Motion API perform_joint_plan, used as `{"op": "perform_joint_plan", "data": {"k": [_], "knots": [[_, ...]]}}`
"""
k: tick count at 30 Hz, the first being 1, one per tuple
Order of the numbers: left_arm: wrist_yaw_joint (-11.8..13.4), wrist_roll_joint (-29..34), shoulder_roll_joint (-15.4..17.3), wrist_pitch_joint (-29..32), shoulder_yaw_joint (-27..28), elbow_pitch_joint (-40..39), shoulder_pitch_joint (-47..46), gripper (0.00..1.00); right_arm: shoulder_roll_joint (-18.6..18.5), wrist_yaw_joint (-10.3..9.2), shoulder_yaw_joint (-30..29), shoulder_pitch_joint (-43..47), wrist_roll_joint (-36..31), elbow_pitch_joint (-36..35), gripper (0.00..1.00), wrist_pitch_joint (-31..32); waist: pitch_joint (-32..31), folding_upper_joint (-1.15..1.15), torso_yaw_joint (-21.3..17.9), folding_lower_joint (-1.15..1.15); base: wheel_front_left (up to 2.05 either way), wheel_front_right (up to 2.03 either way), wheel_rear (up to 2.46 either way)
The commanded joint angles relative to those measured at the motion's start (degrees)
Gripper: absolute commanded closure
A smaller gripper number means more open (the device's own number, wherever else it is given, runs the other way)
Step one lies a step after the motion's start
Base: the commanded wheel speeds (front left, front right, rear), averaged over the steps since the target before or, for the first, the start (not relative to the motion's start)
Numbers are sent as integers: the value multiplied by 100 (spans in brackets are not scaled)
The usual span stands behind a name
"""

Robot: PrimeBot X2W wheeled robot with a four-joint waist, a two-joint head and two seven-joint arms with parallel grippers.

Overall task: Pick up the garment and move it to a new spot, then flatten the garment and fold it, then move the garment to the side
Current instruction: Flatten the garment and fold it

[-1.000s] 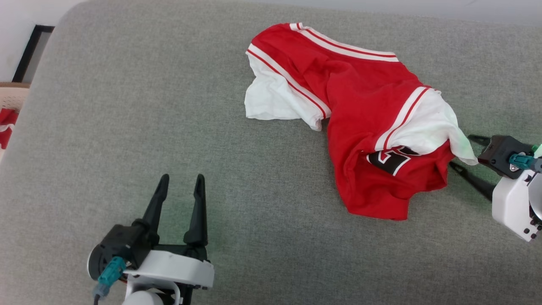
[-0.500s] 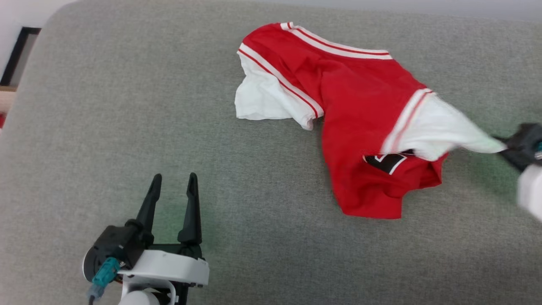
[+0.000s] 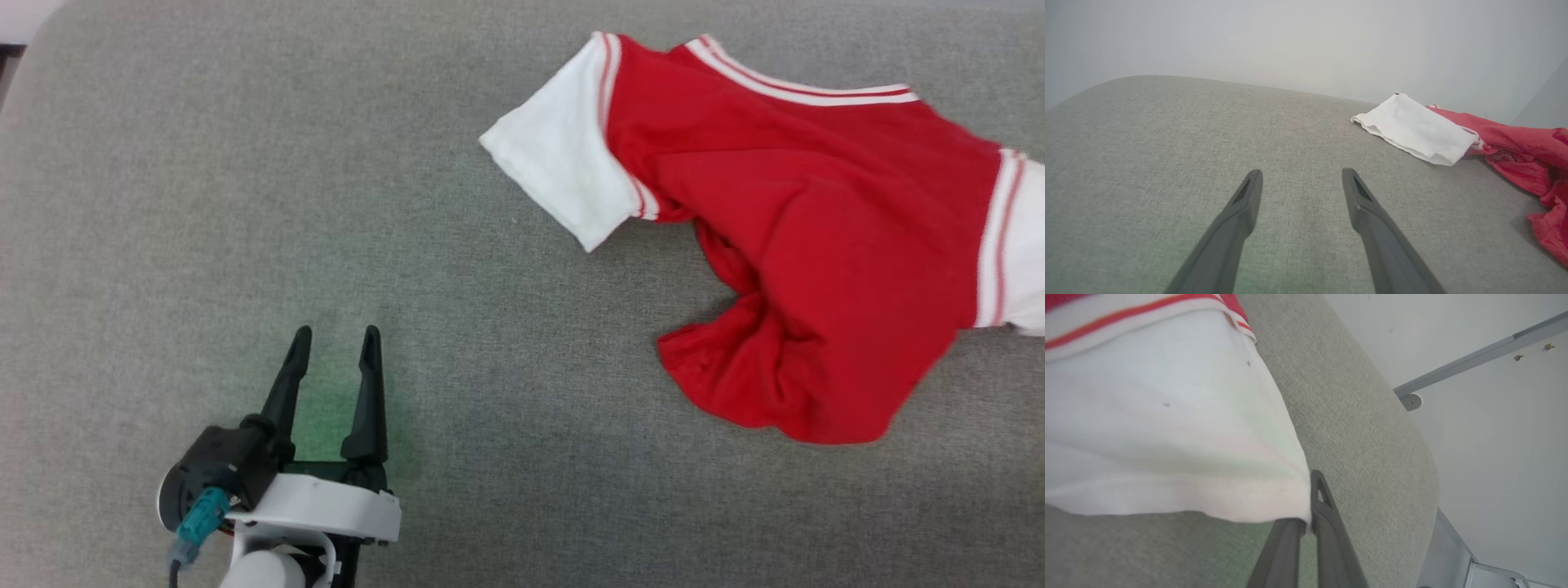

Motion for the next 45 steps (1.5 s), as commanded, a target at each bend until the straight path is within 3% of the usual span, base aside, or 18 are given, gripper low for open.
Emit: {"op": "perform_joint_plan", "data": {"k": [1, 6, 7, 8, 9, 10, 17, 21, 24, 27, 30, 34, 45], "knots": [[-38, 33, 4, 0, 23, 30, -47, 0, 67, -10, -81, 93, -55, 173, 100, -45, 43, 0, 24, 0, 0, 0, 0], [-88, 62, 24, 0, 48, 84, -115, 0, 317, -10, -355, 117, -257, 991, 100, -178, 110, 0, 72, 0, 0, 0, 0], [-107, 57, 35, 0, 41, 101, -127, 0, 390, -10, -442, 107, -268, 1138, 91, -244, 109, 0, 72, 0, 0, 0, 0], [-114, 54, 57, 13, 24, 121, -150, 0, 452, -10, -508, 109, -305, 1273, 62, -319, 104, 0, 64, 0, 0, 0, 0], [-154, 67, 94, 31, 10, 138, -187, 0, 510, -10, -575, 119, -338, 1400, 26, -407, 86, 0, 50, 0, 0, 0, 0], [-163, 76, 144, 56, 3, 147, -233, 0, 583, -10, -668, 139, -339, 1516, 0, -499, 56, 0, 24, 0, 0, 0, 0], [-470, 185, 679, 617, -23, -77, -957, 0, 644, -10, -1413, 544, -369, 2281, 0, -1176, -223, 0, -281, 0, 0, 0, 0], [-791, 133, 1030, 1278, -135, -34, -1687, 0, 1059, -9, -2320, 790, 345, 2351, 0, -1650, -328, 0, -590, 0, 0, 0, 0], [-983, -183, 1191, 1986, -258, 214, -2266, 0, 1522, -10, -2962, 1057, 981, 1757, 0, -1762, -356, 0, -903, 0, 0, 0, 0], [-1076, -723, 1269, 2946, -338, 667, -2792, 0, 2059, -9, -3476, 1495, 1278, 555, 0, -1772, -318, 0, -1229, 0, 0, 0, 0], [-1101, -1416, 1206, 4140, -291, 1338, -3283, 0, 2560, -9, -3797, 2089, 1201, -544, 0, -1774, -248, 0, -1496, 0, 0, 0, 0], [-1051, -1763, 1366, 5469, -358, 2175, -3946, 0, 2992, -9, -3767, 2619, 886, -1553, 0, -1776, -107, 0, -1797, 0, 0, 0, 0], [-897, -1964, 1436, 6622, -412, 3917, -5104, 0, 3377, -9, -3979, 3064, 136, -2429, 0, -1615, 291, 0, -2297, 0, 0, 0, 0]]}}
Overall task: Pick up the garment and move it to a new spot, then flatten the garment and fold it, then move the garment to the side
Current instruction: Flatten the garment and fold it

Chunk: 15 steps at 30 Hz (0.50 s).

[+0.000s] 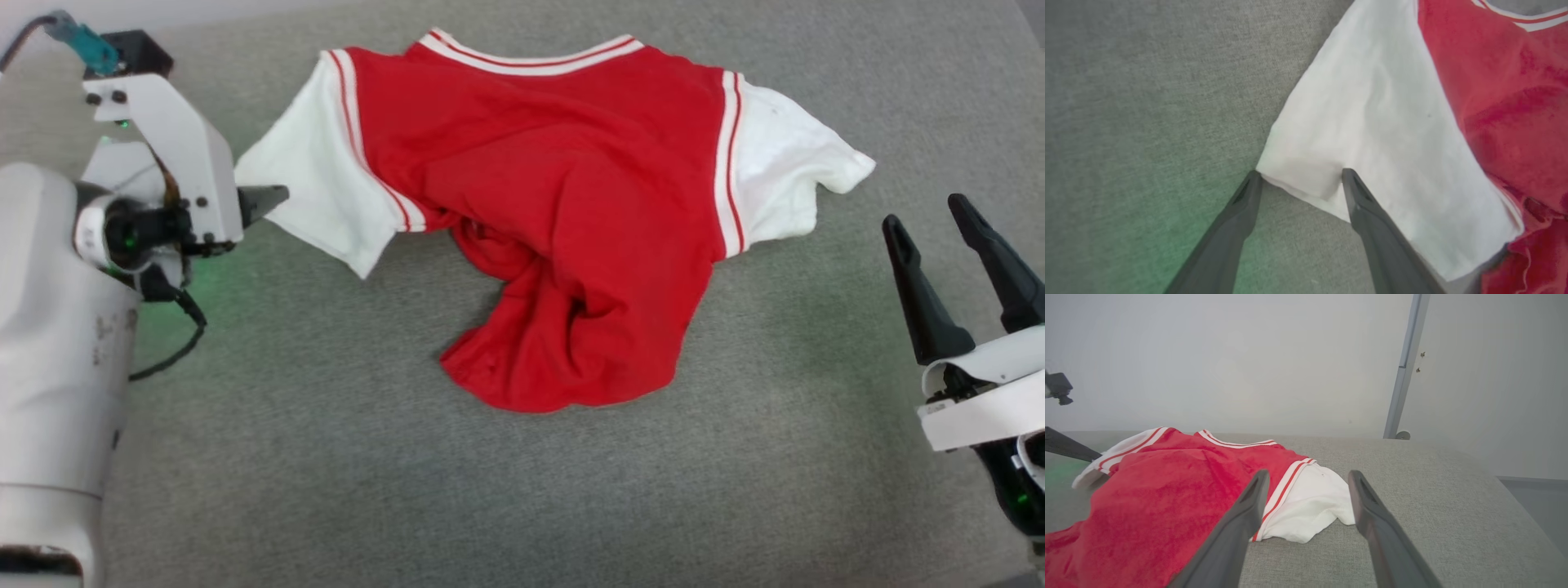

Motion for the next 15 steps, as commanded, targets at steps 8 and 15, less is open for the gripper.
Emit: {"op": "perform_joint_plan", "data": {"k": [8, 15], "knots": [[-146, -245, -220, 121, -104, 625, -115, 100, 215, -8, -314, 229, -330, -331, 0, 199, 179, 0, -135, 0, 0, 0, 0], [-197, 171, 403, -157, -457, 612, -60, 100, 249, -8, -406, 338, -487, -431, 0, 347, 65, 0, 114, 0, 0, 0, 0]]}}
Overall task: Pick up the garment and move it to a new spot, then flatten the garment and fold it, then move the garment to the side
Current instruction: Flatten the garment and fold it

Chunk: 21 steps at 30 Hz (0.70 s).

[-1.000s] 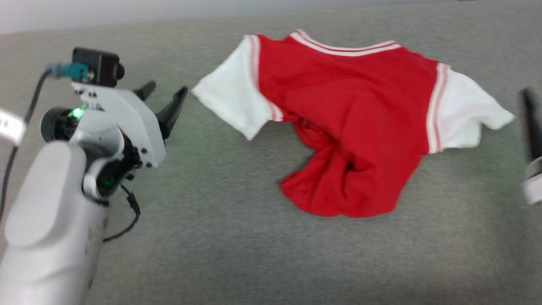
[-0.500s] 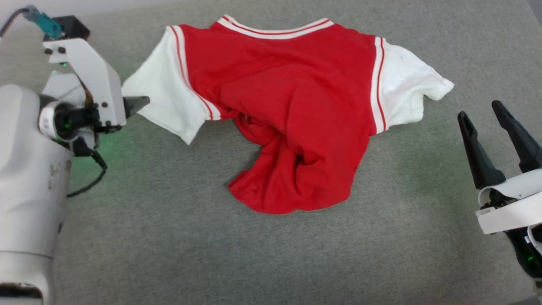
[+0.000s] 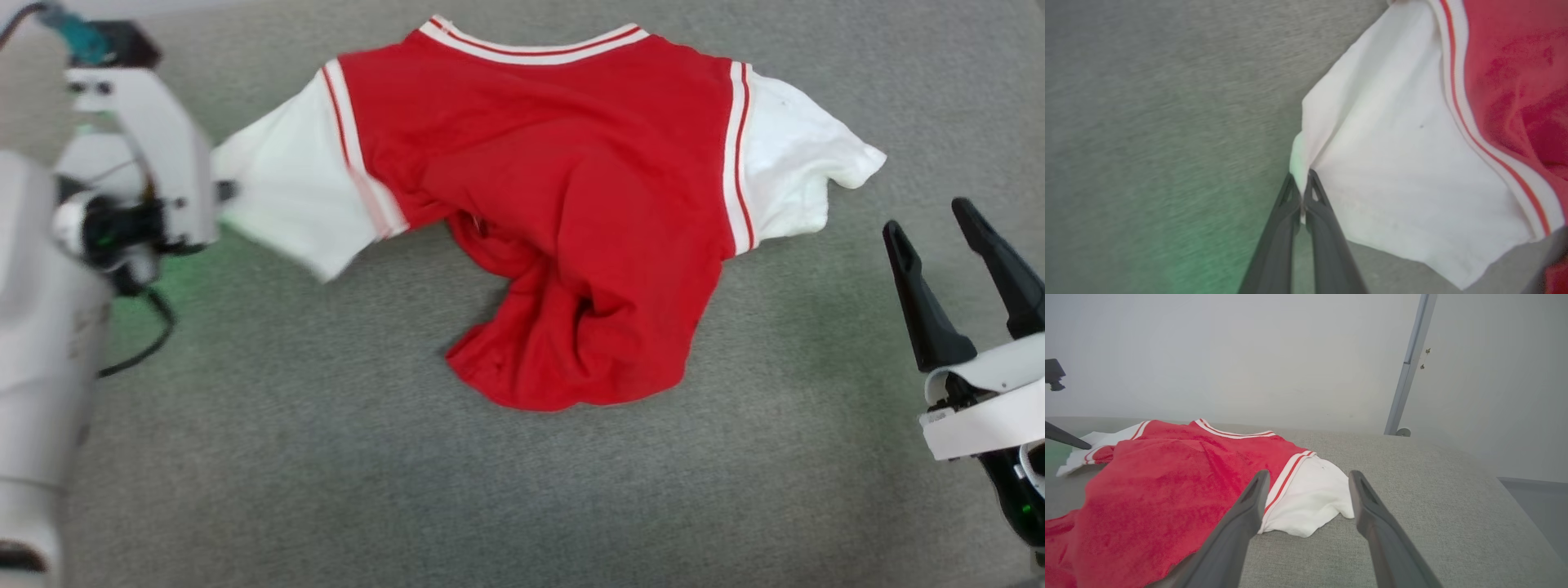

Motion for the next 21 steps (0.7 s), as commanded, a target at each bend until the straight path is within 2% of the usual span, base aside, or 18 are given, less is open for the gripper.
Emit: {"op": "perform_joint_plan", "data": {"k": [1, 6, 11, 12, 13, 14, 17, 21], "knots": [[10, 176, 290, -1, -140, 83, 265, 100, 26, -8, -38, 98, -13, -11, 0, 7, -99, 0, 142, 0, 0, 0, 0], [-10, 245, 622, -21, -294, -51, 323, 100, 42, -8, -17, 144, -22, -4, 0, 70, -164, 0, 271, 0, 0, 0, 0], [-18, 194, 618, -191, -380, -223, 347, 100, 0, -8, 13, 125, 23, -5, 0, 105, -163, 0, 327, 0, 0, 0, 0], [-19, 194, 601, -294, -377, -271, 338, 78, -12, -8, 26, 109, 43, -1, 0, 113, -160, 0, 339, 0, 0, 0, 0], [-20, 253, 617, -560, -380, -328, 323, 9, -43, -8, 56, 37, 82, 23, 0, 154, -147, 0, 358, 0, 0, 0, 0], [-20, 278, 602, -686, -393, -359, 335, 0, -87, -8, 81, -6, 79, 48, 0, 178, -148, 0, 373, 0, 0, 0, 0], [14, 286, 561, -1173, -321, -533, 443, 0, -236, -8, 181, -125, 85, 135, 0, 291, -195, 0, 468, 0, 0, 0, 0], [76, 380, 411, -2222, -231, -1045, 805, 0, -557, -8, 341, -331, 23, 273, 0, 542, -359, 0, 737, 0, 0, 0, 0]]}}
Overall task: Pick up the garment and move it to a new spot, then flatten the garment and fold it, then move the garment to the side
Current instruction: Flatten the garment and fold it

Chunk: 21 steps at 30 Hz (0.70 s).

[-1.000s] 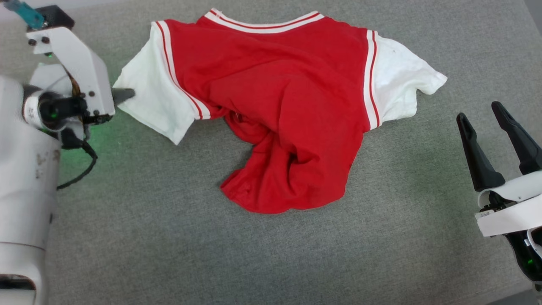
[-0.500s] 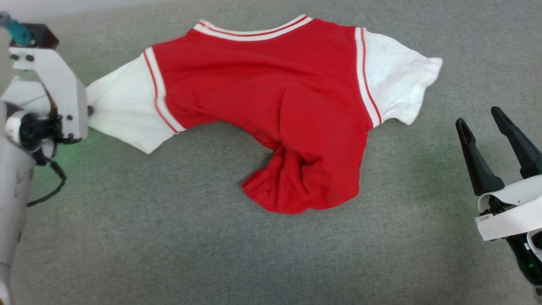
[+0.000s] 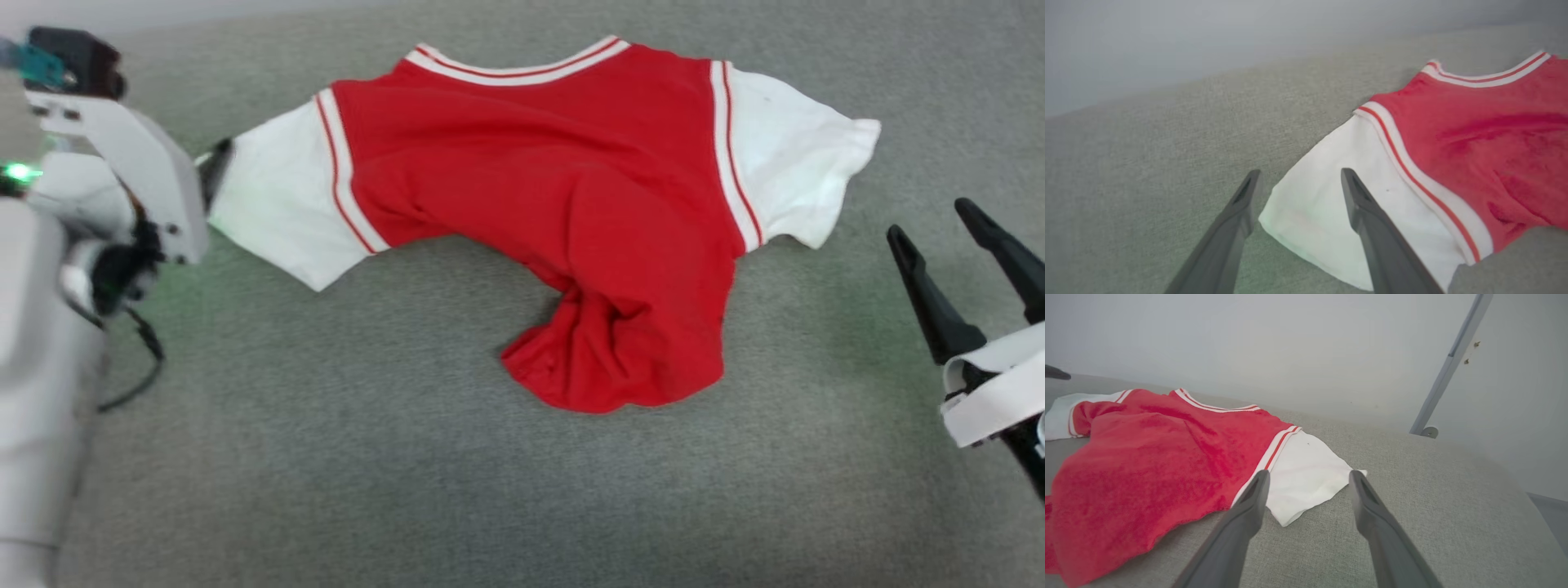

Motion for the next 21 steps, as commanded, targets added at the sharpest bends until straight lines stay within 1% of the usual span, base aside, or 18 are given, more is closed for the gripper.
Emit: {"op": "perform_joint_plan", "data": {"k": [1, 2, 6, 9, 13, 16, 18, 21], "knots": [[25, 94, -138, -683, 50, -386, 326, 0, -185, -9, 80, -185, 61, 56, 0, 161, -193, 0, 298, 0, 0, 0, 0], [25, 94, -138, -683, 50, -386, 326, 0, -185, -9, 80, -185, 61, 56, 0, 161, -193, 0, 298, 0, 0, 0, 0], [182, 116, -367, -1949, 220, -1115, 1077, 0, -483, -9, 300, -642, 432, 203, 0, 596, -305, 0, 624, 0, 0, 0, 0], [406, 172, -550, -2738, 332, -1698, 1669, 0, -811, -10, 561, -1174, 699, 434, 0, 995, -264, 0, 876, 0, 0, 0, 0], [701, 450, -764, -3574, 258, -2295, 2409, 0, -1229, -9, 1031, -1926, 1134, 846, 0, 1713, -113, 0, 1249, 0, 0, 0, 0], [839, 589, -950, -4037, 156, -2585, 2809, 0, -1584, -9, 1490, -2445, 1498, 1123, 0, 2505, 24, 0, 1511, 0, 0, 0, 0], [883, 684, -1030, -4174, 42, -2688, 3034, 0, -1780, -10, 1650, -2766, 1764, 1376, 0, 2996, 121, 0, 1694, 0, 0, 0, 0], [995, 748, -1182, -4326, 20, -2884, 3191, 0, -2033, -10, 1942, -3217, 1950, 1691, 0, 3623, 307, 0, 1950, 0, 0, 0, 0]]}}
